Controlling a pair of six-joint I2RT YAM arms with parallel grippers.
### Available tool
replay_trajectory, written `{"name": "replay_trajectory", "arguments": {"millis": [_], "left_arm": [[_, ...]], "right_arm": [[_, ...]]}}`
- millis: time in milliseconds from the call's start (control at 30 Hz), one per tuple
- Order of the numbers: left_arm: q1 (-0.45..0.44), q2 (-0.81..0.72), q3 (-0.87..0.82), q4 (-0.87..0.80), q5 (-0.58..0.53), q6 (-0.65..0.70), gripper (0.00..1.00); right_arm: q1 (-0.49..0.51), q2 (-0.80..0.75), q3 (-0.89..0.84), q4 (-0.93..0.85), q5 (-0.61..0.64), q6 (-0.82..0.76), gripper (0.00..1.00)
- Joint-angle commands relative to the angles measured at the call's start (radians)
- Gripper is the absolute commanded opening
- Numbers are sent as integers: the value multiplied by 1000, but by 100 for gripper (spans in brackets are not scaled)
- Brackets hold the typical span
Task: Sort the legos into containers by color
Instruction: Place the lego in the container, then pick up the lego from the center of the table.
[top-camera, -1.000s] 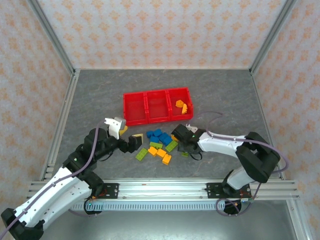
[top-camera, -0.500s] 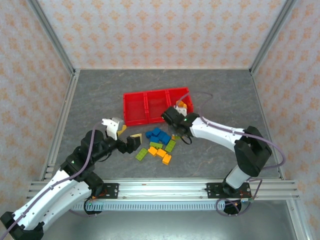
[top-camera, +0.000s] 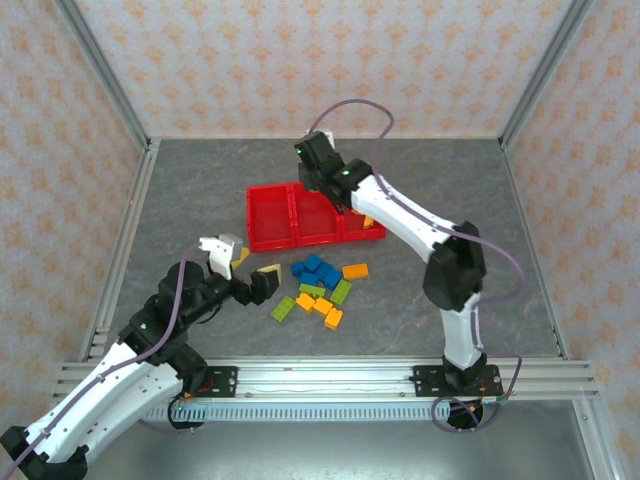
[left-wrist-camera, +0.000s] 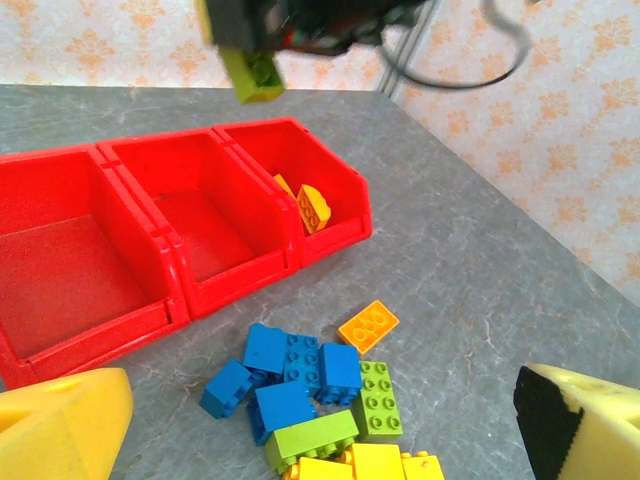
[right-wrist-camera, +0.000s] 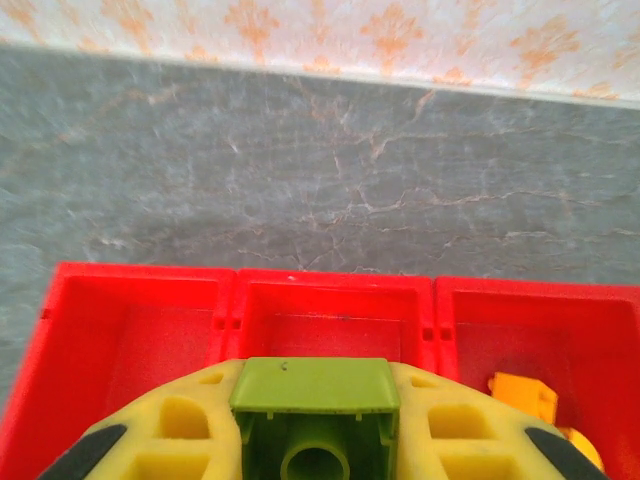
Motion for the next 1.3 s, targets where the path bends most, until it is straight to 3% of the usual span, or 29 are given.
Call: {"name": "replay_trajectory", "arguments": {"millis": [0, 200, 367, 467, 800, 1100, 1267], "left_arm": [[-7, -18, -8, 11, -45, -2, 99], [-7, -24, -14, 16, -47, -1, 99], [-7, -11, -15, 22, -48, -2, 99], [-7, 7, -15, 22, -48, -2, 99], [-7, 31, -5, 15, -69, -12, 99], [-7, 30, -12, 28, -72, -18, 99], [-7, 56, -1, 26, -71, -52, 99]], "right_arm": [[-12, 114, 53, -40, -33, -82, 24], [-18, 209, 97, -47, -53, -87, 28], [-32, 244, 108, -38, -68, -85, 57], [-32, 229, 115, -47, -60, -76, 69], [-22, -8, -8, -37, -135, 19, 84], [23, -282, -275, -63, -106, 97, 99], [40, -442, -447, -112, -121, 185, 100]]}}
